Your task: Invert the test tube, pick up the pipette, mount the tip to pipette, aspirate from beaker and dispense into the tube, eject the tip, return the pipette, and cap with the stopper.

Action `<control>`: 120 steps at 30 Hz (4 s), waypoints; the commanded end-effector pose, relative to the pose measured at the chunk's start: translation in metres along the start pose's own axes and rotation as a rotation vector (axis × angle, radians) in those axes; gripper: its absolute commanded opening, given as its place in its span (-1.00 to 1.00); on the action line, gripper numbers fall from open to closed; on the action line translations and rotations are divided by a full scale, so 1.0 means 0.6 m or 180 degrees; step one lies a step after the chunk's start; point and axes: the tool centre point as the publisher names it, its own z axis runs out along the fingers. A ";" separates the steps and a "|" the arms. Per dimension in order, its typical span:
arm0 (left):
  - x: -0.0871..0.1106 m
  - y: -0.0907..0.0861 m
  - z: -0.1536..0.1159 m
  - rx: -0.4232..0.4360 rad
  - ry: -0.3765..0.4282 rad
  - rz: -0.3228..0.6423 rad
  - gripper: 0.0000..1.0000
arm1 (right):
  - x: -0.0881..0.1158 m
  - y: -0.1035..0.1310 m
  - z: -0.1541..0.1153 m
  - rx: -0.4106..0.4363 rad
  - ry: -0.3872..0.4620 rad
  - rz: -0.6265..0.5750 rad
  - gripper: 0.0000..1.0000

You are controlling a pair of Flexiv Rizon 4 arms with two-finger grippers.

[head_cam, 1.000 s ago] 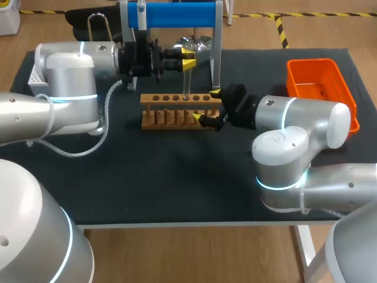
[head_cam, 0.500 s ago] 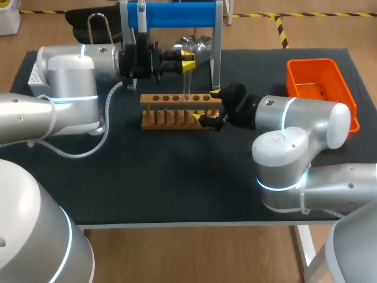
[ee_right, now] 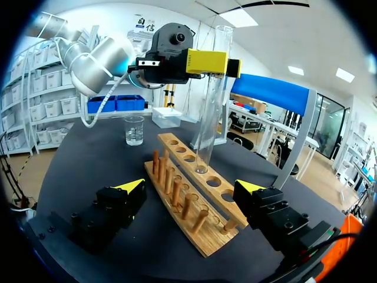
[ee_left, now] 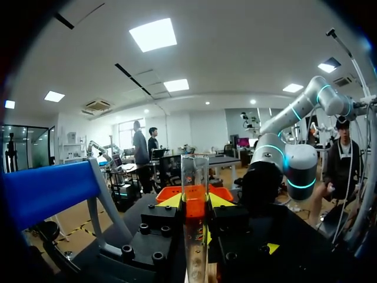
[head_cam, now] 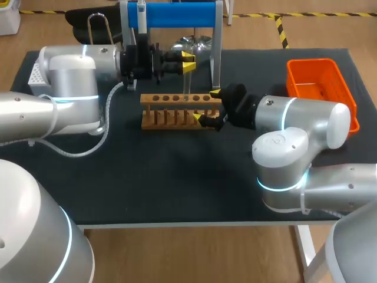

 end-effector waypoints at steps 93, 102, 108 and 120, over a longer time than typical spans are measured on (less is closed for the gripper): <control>0.000 0.041 -0.008 -0.0276 -0.0043 -0.0134 -1.00 | -0.001 0.001 -0.001 0.0013 0.0011 0.0001 1.00; 0.000 0.041 -0.008 -0.0276 -0.0043 -0.0134 -1.00 | -0.001 0.001 -0.001 0.0013 0.0011 0.0001 1.00; 0.000 0.041 -0.008 -0.0276 -0.0043 -0.0134 -1.00 | -0.001 0.001 -0.001 0.0013 0.0011 0.0001 1.00; 0.000 0.041 -0.008 -0.0276 -0.0043 -0.0134 -1.00 | -0.001 0.001 -0.001 0.0013 0.0011 0.0001 1.00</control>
